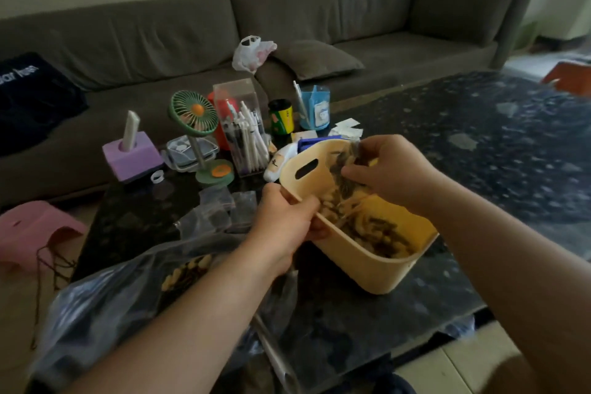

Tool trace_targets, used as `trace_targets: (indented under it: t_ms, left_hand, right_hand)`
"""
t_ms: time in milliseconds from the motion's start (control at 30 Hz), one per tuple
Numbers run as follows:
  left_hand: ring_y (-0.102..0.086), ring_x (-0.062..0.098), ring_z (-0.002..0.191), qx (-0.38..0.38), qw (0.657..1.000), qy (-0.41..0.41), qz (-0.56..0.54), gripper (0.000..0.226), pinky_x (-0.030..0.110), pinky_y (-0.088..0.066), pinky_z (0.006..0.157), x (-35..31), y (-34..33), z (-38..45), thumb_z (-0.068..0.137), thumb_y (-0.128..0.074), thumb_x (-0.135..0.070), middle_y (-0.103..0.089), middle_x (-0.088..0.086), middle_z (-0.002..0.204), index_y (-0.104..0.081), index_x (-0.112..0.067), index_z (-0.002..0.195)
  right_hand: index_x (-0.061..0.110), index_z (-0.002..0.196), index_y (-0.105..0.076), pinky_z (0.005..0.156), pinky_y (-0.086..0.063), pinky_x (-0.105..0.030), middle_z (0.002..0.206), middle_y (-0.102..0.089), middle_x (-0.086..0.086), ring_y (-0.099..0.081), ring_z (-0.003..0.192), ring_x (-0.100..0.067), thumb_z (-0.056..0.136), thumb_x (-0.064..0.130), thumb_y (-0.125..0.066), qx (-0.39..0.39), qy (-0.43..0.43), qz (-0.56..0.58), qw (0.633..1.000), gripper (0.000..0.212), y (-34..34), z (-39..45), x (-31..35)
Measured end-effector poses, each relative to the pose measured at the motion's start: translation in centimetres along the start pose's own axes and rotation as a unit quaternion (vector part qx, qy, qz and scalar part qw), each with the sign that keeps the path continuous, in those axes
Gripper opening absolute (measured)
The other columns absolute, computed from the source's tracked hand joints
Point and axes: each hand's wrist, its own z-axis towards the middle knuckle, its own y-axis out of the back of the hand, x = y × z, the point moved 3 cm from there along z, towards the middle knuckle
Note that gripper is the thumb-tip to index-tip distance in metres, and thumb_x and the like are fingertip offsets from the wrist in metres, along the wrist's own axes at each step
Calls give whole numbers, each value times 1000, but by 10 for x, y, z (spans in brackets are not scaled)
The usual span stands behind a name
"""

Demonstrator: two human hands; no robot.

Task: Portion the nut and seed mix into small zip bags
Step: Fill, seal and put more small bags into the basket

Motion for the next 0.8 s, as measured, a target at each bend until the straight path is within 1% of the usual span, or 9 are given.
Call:
trace_targets:
  t_ms: [133,233,333,433,500,567,667,733,800]
  left_hand:
    - [-73,15,76,-45,992,-96,65,28,34,-64,61,4,4,-17,93,-73,-10,-63,9,101,-53,-21,108]
    - [-65,-2,60,-54,983,-155,77,24,14,-50,49,7,3,-35,95,-73,-10,-59,5,88,-52,-15,104]
    - [-66,-1,59,-54,981,-177,62,25,16,-52,51,11,4,-45,95,-75,-12,-61,7,89,-51,-16,102]
    - [-70,9,63,-58,984,-166,35,26,33,-62,59,15,7,-48,95,-75,-13,-64,11,94,-51,-19,103]
    - [-73,15,68,-62,985,-159,17,26,41,-65,63,18,9,-50,96,-75,-13,-64,13,97,-51,-19,104]
    - [-75,24,79,-70,985,-157,21,27,49,-67,67,21,11,-53,95,-76,-17,-66,13,100,-51,-23,104]
    - [-75,31,85,-79,983,-163,16,29,56,-66,70,23,14,-56,92,-78,-21,-67,11,99,-51,-28,101]
    - [-74,29,84,-82,981,-171,28,30,57,-65,70,24,13,-58,91,-79,-23,-67,8,95,-51,-30,100]
    - [-73,27,83,-81,980,-176,34,31,55,-66,69,24,12,-60,91,-79,-22,-66,7,94,-50,-31,100]
  right_hand:
    - [31,128,-62,78,-63,-32,105,-66,7,-69,90,-11,91,34,-77,98,-10,-153,983,40,-3,-4,-5]
    - [32,134,-60,71,-55,-24,109,-63,8,-65,94,-11,93,38,-75,197,-25,-225,954,44,-9,-13,-8]
    - [33,133,-61,67,-47,-22,110,-64,9,-63,95,-10,91,42,-76,249,-18,-271,929,46,-19,-24,-12]
    - [33,126,-62,67,-44,-23,103,-60,13,-59,91,-7,87,45,-79,217,21,-319,922,44,-24,-28,-14]
    - [34,114,-61,66,-43,-20,95,-54,16,-54,84,-4,87,44,-79,182,49,-336,923,34,-22,-30,-10]
    - [36,107,-56,67,-46,-21,94,-54,15,-54,81,-4,86,46,-79,188,51,-345,918,33,-21,-33,-10]
    - [36,123,-54,71,-48,-24,102,-56,15,-57,88,-6,83,50,-81,233,29,-369,899,50,-28,-42,-16]
    - [31,132,-54,77,-46,-26,113,-59,10,-56,96,-10,83,46,-82,228,35,-370,900,58,-34,-45,-15]
    - [28,132,-53,82,-45,-27,122,-61,6,-53,100,-12,83,41,-83,212,53,-363,906,59,-39,-47,-11]
